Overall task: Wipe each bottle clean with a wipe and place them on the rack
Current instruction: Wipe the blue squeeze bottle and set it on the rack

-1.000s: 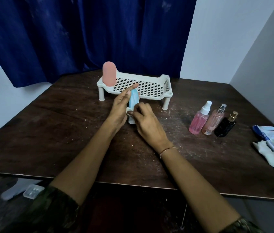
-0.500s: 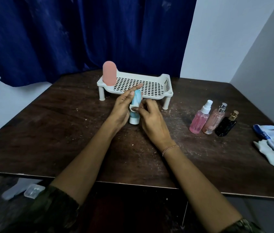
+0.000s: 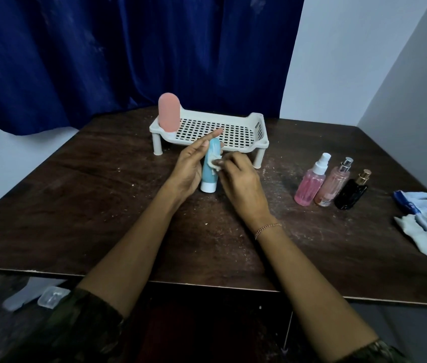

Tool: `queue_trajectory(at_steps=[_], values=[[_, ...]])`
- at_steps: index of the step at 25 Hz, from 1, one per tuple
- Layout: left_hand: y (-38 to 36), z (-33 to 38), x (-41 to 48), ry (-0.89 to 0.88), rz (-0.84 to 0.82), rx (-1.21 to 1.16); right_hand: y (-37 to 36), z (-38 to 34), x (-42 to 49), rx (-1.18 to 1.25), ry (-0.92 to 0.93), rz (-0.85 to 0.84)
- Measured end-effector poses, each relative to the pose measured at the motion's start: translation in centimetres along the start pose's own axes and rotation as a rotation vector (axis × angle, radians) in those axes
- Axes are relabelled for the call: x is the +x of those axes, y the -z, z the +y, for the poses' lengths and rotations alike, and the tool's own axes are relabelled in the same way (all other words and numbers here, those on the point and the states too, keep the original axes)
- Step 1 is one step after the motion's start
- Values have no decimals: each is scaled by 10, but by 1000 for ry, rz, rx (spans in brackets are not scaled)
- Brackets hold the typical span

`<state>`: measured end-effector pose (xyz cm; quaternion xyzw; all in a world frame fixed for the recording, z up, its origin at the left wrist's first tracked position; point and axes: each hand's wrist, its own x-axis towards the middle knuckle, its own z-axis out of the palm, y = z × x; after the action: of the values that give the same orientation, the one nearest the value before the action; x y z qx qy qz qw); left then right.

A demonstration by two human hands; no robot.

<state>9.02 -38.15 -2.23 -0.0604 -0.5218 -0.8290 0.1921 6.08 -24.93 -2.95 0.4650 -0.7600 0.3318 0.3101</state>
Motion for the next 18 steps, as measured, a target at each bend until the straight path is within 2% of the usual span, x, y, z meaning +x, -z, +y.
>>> queue_trajectory(at_steps=[4,9,14,18], values=[[2,1,1,1,17,66,-6,-10,-3,-27,134,-111],[-3,1,-4,24,-10,-9,0,-2,2,-7,39,49],[-7,3,-6,29,17,6,-4,-8,-1,-12,111,-38],[-10,5,-8,75,-20,-46,1,-2,2,-6,24,57]])
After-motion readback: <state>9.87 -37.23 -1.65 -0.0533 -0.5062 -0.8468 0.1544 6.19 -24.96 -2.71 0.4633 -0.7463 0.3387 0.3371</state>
